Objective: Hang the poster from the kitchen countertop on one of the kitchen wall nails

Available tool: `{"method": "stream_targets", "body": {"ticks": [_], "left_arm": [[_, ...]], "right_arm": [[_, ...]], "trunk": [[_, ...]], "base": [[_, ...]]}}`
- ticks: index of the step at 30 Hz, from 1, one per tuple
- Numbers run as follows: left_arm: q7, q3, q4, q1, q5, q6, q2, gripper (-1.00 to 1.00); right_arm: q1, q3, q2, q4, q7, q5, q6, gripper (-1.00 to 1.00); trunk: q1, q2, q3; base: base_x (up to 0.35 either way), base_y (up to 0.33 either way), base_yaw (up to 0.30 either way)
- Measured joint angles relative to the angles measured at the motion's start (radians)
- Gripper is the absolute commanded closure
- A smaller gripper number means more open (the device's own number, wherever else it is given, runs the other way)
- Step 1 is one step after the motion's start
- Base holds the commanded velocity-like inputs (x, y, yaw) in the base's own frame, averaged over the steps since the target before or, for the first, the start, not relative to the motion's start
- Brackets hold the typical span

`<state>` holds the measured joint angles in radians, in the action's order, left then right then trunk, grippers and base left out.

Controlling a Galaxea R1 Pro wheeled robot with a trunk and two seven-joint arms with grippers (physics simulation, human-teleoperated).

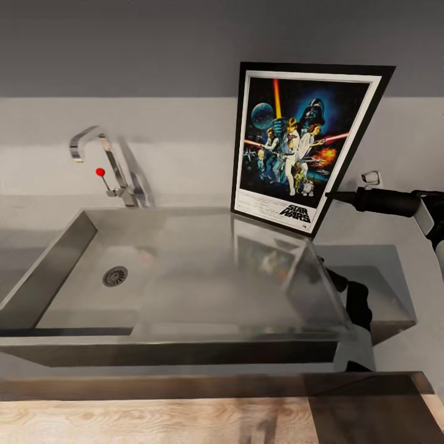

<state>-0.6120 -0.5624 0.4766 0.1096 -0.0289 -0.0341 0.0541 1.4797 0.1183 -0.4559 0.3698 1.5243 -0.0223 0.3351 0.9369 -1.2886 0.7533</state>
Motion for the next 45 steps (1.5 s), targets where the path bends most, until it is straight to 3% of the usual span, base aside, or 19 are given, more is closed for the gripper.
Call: {"method": "stream_targets", "body": {"ticks": [11, 26, 36, 45], "left_arm": [[0.000, 0.000, 0.000, 0.000, 0.000, 0.000, 0.000, -1.00], [0.000, -0.001, 0.000, 0.000, 0.000, 0.000, 0.000, -1.00], [0.000, -0.001, 0.000, 0.001, 0.000, 0.000, 0.000, -1.00], [0.000, -0.002, 0.000, 0.001, 0.000, 0.000, 0.001, -1.00]], "right_arm": [[0.000, 0.001, 0.000, 0.061, 0.002, 0.001, 0.004, 1.00], [0.000, 0.000, 0.002, 0.066, 0.002, 0.003, 0.007, 1.00], [0.000, 0.000, 0.003, 0.066, 0.003, 0.003, 0.009, 1.00], [0.000, 0.000, 0.004, 0.066, 0.003, 0.003, 0.053, 1.00]], "trunk": [[0.000, 0.000, 0.000], [0.000, 0.000, 0.000], [0.000, 0.000, 0.000], [0.000, 0.000, 0.000]], "base": [[-0.153, 0.004, 0.000], [-0.287, 0.000, 0.000], [-0.101, 0.015, 0.000], [-0.222, 0.143, 0.000]]}}
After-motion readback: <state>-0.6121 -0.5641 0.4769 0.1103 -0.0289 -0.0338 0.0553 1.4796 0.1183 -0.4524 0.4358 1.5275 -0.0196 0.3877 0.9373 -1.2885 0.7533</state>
